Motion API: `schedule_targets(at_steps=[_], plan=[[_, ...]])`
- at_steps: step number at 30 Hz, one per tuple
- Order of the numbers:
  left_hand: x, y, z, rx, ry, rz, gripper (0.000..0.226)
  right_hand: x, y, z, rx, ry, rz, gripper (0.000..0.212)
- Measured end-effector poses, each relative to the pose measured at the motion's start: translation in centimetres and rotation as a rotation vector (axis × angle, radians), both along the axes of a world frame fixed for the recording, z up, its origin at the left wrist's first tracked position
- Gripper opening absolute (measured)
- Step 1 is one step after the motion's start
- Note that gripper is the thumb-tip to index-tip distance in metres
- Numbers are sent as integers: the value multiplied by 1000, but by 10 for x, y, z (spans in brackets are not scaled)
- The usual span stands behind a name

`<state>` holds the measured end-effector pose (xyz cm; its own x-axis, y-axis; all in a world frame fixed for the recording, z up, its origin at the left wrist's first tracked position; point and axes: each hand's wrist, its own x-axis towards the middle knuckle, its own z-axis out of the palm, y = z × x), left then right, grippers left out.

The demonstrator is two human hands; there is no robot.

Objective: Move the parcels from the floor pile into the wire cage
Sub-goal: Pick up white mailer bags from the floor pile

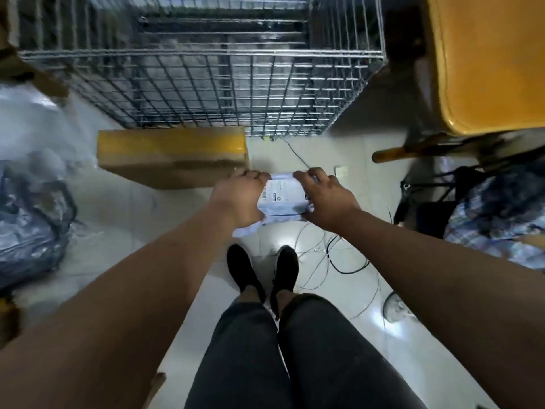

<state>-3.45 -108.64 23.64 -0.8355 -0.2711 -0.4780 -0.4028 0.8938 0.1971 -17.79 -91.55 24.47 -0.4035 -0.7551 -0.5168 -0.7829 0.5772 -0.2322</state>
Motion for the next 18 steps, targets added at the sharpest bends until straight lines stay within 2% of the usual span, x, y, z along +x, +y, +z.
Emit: schedule_targets(at_steps=[4,9,13,18], plan=[[-37,-14,-49,-52,-4,-102,81,-24,-6,-48,-1,22,-87,86],[-54,-15,-106,8,-13,-122,79,-39,-2,-110,36,9,-103,85],[-36,-13,-144,-25,-66,-132,78,-27,-6,-147,38,-25,-35,83],[20,-37,-178,-26,-84,-3,81,11,-46,-181,54,-50,59,81]])
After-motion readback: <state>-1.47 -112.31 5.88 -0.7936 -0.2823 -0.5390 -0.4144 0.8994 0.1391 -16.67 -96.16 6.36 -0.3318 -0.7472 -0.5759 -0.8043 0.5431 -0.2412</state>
